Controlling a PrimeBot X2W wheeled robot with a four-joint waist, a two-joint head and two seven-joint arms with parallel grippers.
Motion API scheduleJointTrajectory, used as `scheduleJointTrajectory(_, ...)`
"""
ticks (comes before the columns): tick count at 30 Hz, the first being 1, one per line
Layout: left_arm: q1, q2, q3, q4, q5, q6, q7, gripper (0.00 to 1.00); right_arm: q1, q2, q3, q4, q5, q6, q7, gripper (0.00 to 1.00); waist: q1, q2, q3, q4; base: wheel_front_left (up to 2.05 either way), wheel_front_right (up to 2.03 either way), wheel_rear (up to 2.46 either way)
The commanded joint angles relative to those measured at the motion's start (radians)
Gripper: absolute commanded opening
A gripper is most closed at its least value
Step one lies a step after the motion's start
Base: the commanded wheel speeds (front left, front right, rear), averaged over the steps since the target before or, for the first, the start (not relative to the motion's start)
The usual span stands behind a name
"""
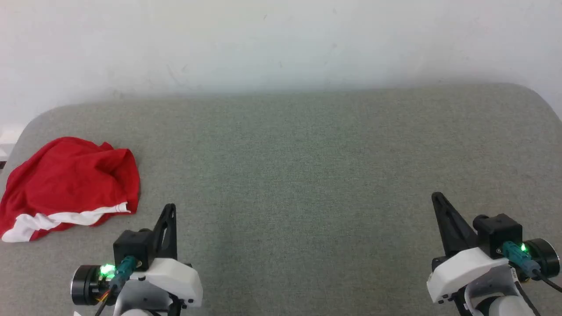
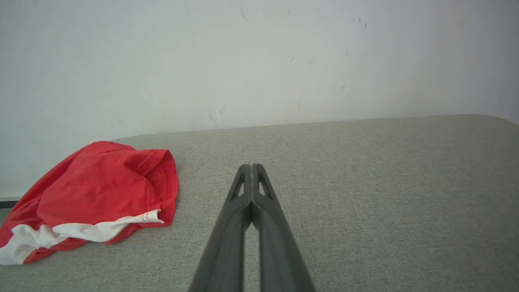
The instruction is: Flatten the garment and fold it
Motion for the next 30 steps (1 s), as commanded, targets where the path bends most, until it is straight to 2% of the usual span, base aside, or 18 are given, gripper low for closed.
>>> scheduleJointTrajectory(1,-0.012,-0.003,0.004,-0.005,0.006,-0.008,0.0,0.0,-0.009,0.002,0.0,-0.006,-0.007,-0.001,0.001,0.0,0.0,-0.0001,0.0,0.0,0.0,0.0,0.0)
scheduleJointTrajectory(30,-0.012,-0.003,0.004,-0.005,0.006,-0.008,0.0,0.0,-0.009,0.002,0.0,-0.006,-0.007,-0.001,0.001,0.0,0.0,-0.0001,0.0,0.0,0.0,0.0,0.0)
